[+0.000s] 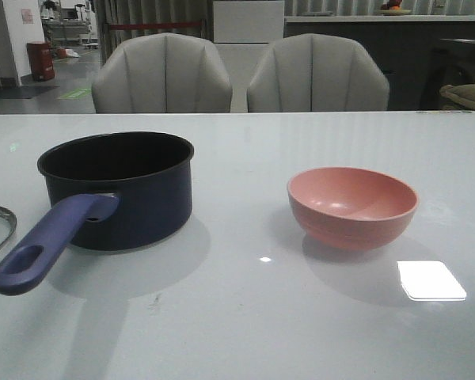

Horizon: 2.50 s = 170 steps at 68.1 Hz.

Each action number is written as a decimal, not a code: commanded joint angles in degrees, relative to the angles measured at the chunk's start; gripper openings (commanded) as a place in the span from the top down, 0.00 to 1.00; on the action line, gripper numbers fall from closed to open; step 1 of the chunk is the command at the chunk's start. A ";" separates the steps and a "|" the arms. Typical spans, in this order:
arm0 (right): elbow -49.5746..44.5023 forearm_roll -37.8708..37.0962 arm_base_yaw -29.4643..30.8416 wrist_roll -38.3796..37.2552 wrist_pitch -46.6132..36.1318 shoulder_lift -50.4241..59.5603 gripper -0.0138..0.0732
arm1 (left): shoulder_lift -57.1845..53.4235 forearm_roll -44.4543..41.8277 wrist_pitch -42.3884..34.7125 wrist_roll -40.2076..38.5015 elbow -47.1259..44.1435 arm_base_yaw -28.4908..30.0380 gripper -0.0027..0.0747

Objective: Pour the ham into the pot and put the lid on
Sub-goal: 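Release the pink bowl and raise the right gripper away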

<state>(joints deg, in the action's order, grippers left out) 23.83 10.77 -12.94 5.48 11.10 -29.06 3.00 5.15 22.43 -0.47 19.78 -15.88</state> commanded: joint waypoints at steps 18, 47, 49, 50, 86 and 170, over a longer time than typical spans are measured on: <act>-8.63 0.09 0.01 0.82 -5.76 16.09 0.33 | 0.83 0.30 -5.39 -0.08 1.56 -0.36 0.37; -9.79 0.09 0.01 0.82 -6.08 16.09 0.67 | 1.07 1.03 -5.47 -0.08 1.87 -0.36 0.37; -9.79 0.09 0.01 0.82 -6.08 16.09 0.67 | 1.23 0.89 -5.58 -0.08 2.38 -0.36 0.36; -9.79 0.09 0.01 0.82 -6.08 16.09 0.67 | 1.43 0.71 -5.62 -0.08 2.62 -0.36 0.35; -9.79 0.09 0.01 0.82 -6.08 16.09 0.67 | 28.87 -11.16 -2.38 -12.07 15.30 0.46 0.07; -9.79 0.09 0.01 0.82 -6.02 16.09 0.67 | 95.49 1.16 34.48 -6.24 55.02 19.19 0.07</act>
<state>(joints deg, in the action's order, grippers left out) 12.32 10.97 -12.94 5.61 10.19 -12.67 98.76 2.87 55.64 -9.38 71.03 2.77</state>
